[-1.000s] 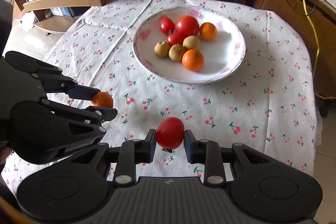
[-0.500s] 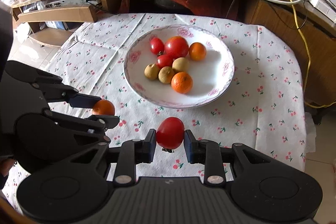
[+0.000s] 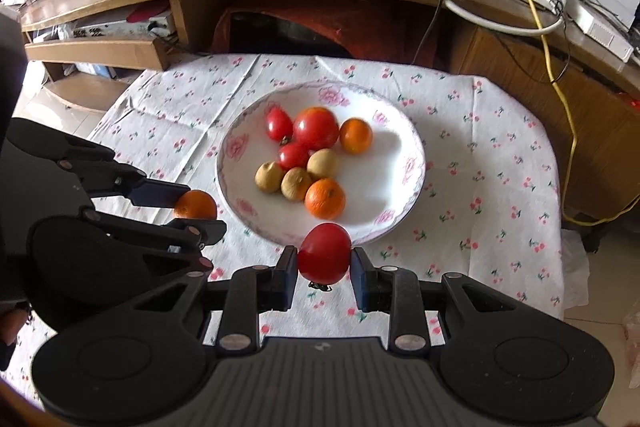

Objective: Organize fruits
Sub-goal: 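Carry the tangerine with left tool while right tool carries the tomato over the bowl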

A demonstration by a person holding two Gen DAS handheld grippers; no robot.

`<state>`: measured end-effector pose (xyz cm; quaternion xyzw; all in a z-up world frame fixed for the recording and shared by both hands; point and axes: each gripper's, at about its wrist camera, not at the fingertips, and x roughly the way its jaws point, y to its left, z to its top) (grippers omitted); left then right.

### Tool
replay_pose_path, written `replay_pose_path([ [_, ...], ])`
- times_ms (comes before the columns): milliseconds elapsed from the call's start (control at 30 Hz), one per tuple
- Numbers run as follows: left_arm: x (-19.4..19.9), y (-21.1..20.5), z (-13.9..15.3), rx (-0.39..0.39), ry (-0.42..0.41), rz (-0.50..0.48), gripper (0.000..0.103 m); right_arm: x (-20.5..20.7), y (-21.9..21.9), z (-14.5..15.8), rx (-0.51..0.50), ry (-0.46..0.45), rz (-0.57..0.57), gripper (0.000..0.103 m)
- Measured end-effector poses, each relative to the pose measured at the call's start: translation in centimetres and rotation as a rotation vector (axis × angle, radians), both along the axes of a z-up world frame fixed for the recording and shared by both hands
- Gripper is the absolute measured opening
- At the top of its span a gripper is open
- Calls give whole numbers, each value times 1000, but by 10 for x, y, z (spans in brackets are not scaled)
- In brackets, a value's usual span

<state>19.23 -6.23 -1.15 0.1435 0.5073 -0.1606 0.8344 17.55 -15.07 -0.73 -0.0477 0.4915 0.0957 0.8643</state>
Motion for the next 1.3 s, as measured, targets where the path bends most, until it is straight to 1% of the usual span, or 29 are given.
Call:
replay_pose_path([
  [333,29,-8,10,-12,-34,22,40,29,-11,6,12,-16,-33,29],
  [633,51,-13,-2,-10,-10,34,38,54,-21,-6,18,10,-52,29],
  [1300,59,-12,-11,-4,-7,54,40,70,-26,-22,34,32,-80,30],
])
